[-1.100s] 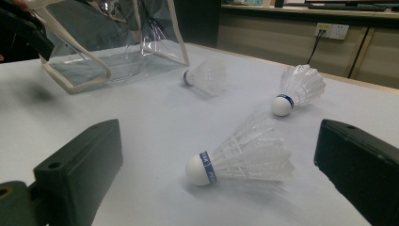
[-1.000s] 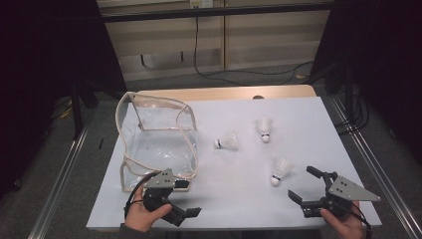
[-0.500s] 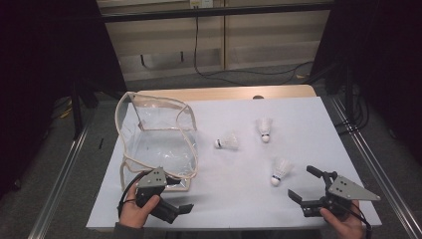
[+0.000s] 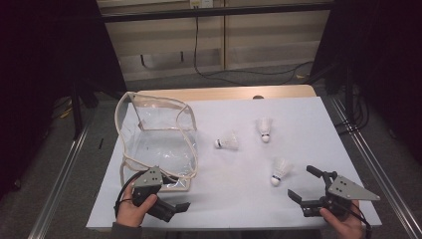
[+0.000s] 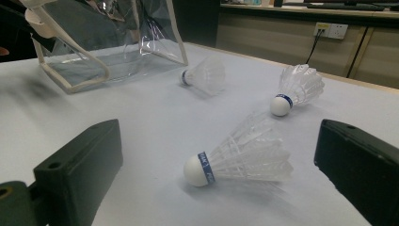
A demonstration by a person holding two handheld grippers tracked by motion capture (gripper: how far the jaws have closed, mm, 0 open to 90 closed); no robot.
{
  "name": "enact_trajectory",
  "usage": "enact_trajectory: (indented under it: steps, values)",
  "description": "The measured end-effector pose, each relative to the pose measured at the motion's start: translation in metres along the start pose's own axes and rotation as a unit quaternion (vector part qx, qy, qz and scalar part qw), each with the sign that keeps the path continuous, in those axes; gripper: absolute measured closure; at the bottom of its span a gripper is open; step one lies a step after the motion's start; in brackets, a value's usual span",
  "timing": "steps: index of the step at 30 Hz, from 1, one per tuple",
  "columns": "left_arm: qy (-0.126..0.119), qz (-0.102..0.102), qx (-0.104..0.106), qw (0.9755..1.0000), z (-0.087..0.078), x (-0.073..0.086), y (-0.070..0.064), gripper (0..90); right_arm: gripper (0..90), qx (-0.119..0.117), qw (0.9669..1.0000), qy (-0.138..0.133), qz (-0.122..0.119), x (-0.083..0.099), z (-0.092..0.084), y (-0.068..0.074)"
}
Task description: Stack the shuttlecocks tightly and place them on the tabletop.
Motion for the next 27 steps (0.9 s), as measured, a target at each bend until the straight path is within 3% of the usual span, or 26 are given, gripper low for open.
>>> enact_trajectory:
  steps: [27]
  values:
    - [-0.011, 0.002, -0.017, 0.9998, -0.017, 0.004, 0.009, 5.9, 1.2, 0.003, 1.0, 0.002, 0.001, 0.0, 0.002, -0.003]
Point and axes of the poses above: each handheld gripper's, and its own axes: z roughly forward along the jaws, x roughly out of its underside, y roughly to its left, the point moved 6 cm from there along z, roughly forward along the jaws, and after that the axes turned 1 degree about -z, right-handed, at the moved point
